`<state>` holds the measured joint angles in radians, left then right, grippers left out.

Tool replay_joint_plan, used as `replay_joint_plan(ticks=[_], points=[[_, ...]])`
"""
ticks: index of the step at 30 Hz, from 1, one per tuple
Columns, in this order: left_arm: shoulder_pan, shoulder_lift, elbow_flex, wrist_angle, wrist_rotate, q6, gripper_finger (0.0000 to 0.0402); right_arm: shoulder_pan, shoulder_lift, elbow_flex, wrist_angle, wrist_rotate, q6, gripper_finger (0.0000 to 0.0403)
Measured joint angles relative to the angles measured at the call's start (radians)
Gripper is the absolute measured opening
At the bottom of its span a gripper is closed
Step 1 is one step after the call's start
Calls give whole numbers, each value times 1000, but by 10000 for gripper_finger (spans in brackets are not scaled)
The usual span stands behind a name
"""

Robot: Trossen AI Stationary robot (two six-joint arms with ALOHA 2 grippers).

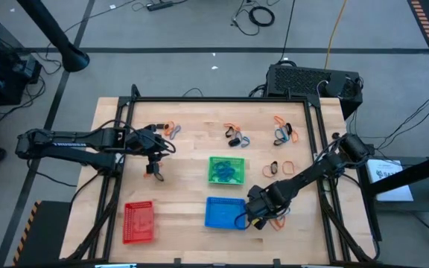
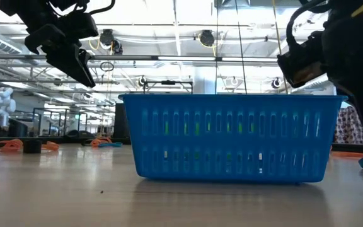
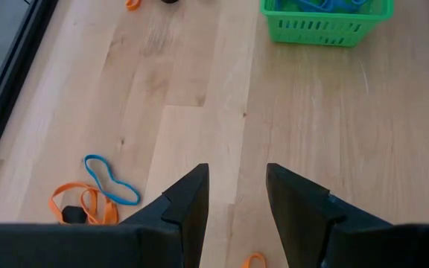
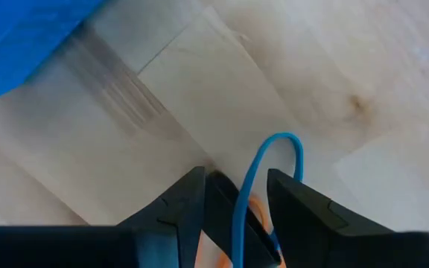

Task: Sort rubber bands into baskets
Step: Put the blue rubberband into the green bin

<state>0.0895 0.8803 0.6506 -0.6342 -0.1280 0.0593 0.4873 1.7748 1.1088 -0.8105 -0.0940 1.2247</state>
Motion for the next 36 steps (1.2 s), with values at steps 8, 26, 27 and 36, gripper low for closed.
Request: replay_joint_plan(ticks=[8, 26, 27, 36], points=[[0, 0, 0, 0, 0, 0, 144, -1, 0, -8, 10, 0, 6, 93], [0, 0, 0, 5, 0, 0, 144, -48, 0, 67, -50, -5, -206, 3], [0, 0, 0, 5, 0, 0, 144, -49, 0, 94, -83, 6, -218, 2], [0, 0, 0, 5, 0, 0, 144, -62, 0, 346, -323, 234, -322, 1]])
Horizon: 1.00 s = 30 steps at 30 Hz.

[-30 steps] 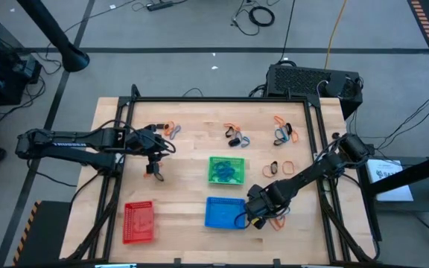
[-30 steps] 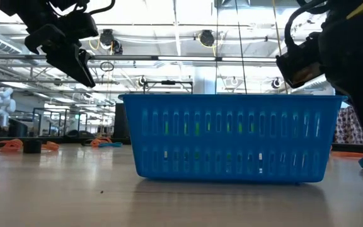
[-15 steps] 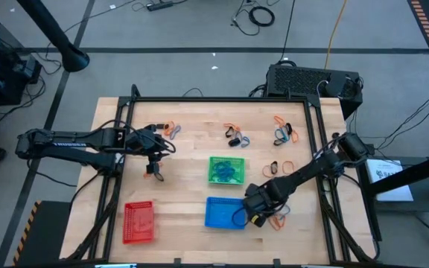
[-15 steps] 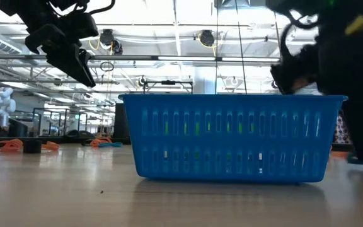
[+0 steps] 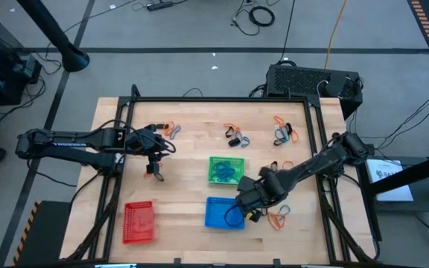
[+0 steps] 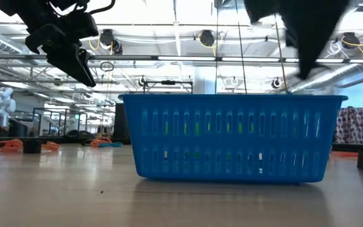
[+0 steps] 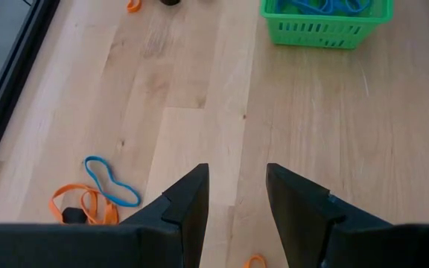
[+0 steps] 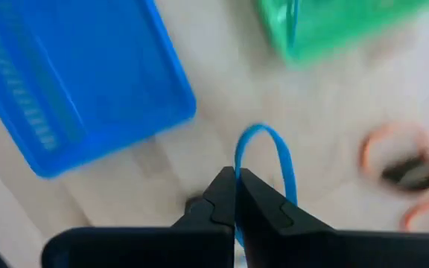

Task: Sort rubber bands into baskets
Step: Put the blue rubberband into the green bin

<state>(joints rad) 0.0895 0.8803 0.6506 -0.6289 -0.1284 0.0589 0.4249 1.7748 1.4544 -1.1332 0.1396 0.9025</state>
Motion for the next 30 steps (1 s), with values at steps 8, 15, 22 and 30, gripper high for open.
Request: replay_joint_plan(ticks=[8, 15, 22, 30], points=[[0, 0, 0, 1, 0, -1, 144, -92, 9, 18, 162, 176, -249, 1], [0, 0, -2, 6, 0, -2, 144, -192, 24, 18, 283, 123, -422, 0], [0, 2, -3, 10, 0, -2, 144, -240, 43, 17, 342, 117, -478, 8], [0, 3, -4, 11, 0, -3, 144, -261, 46, 17, 336, 89, -481, 56]])
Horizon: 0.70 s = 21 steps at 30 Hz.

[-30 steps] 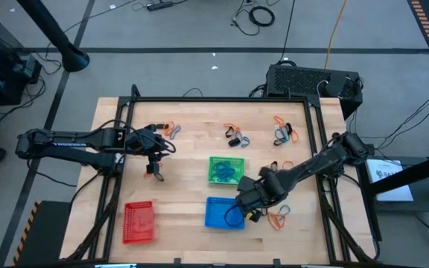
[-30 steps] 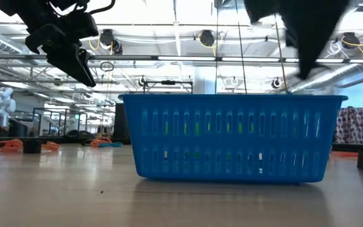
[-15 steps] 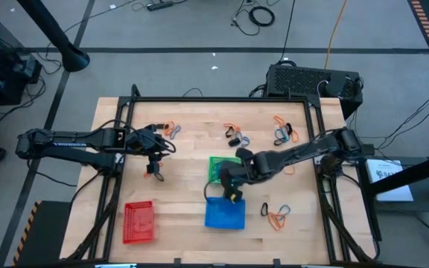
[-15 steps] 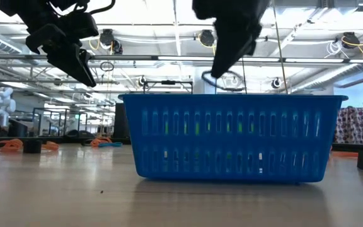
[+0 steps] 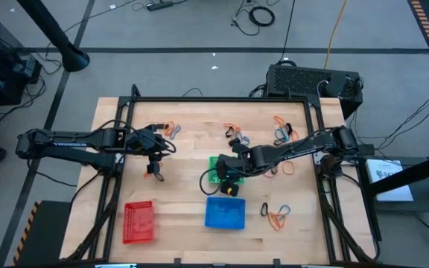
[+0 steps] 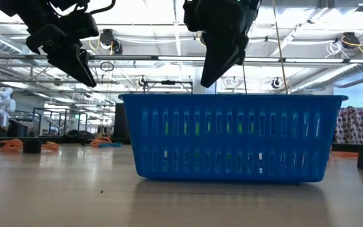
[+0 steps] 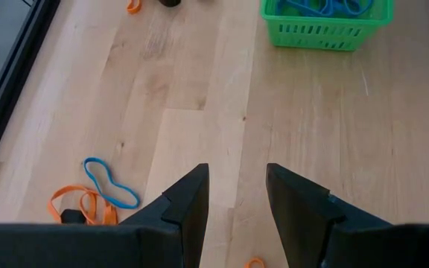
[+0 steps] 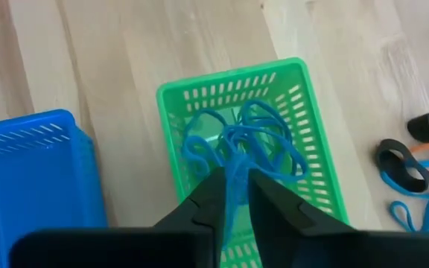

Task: Sort rubber bands into baskets
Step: Put the blue rubberband into the green bin

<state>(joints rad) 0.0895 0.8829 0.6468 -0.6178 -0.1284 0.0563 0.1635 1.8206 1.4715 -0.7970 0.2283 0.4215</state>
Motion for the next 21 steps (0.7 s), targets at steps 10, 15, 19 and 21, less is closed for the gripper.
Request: replay_joint_plan(ticks=[10, 15, 19, 21], points=[[0, 0, 0, 10, 0, -3, 144, -29, -21, 0, -168, 7, -71, 93], [0, 7, -24, 99, 0, -24, 144, -81, -60, 0, -337, 34, -52, 90], [0, 7, -143, 395, 0, -16, 144, -127, -84, 0, -453, 33, -45, 88], [0, 7, -209, 547, 0, 0, 144, -157, -98, -4, -481, 31, -45, 88]])
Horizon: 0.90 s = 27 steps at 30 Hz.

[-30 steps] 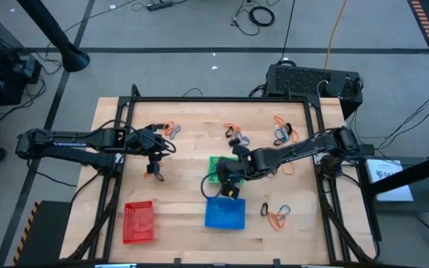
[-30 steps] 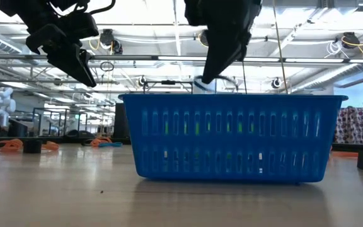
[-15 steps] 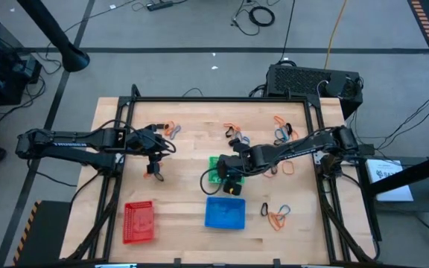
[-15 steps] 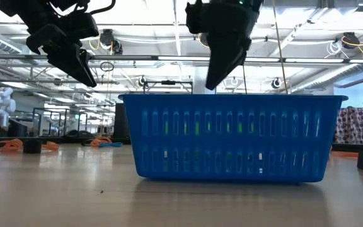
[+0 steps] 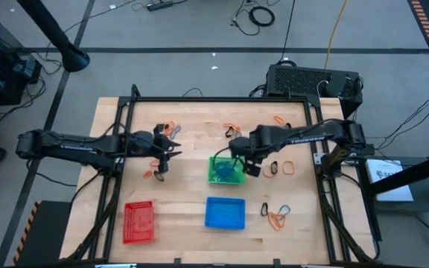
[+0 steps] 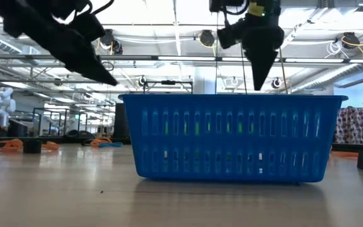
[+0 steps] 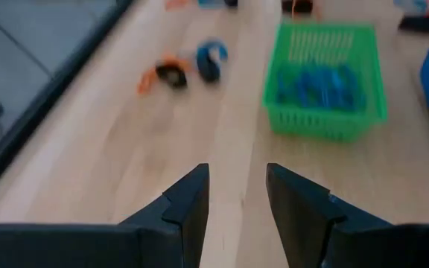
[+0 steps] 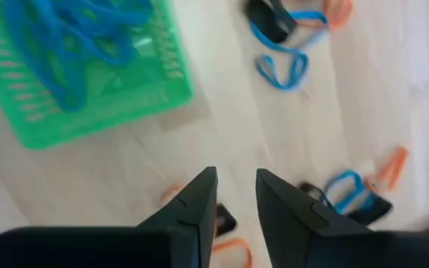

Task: Sort rubber bands into baskets
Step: Put the blue rubberband into the green bin

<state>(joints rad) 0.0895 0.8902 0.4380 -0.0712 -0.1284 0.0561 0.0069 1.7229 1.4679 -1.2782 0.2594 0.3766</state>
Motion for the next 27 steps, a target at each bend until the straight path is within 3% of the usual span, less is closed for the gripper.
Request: replay_joint_plan(ticks=[7, 13, 20, 27], points=[[0, 0, -113, 346, 0, 4, 144, -155, -125, -145, 7, -24, 11, 88], [0, 27, -115, 522, 0, 10, 144, -329, -233, -374, 207, -31, 91, 88], [0, 117, -115, 590, 0, 2, 144, -491, -217, -562, 428, -32, 149, 89], [0, 266, -115, 701, 9, 5, 144, -569, -200, -616, 460, -21, 105, 89]])
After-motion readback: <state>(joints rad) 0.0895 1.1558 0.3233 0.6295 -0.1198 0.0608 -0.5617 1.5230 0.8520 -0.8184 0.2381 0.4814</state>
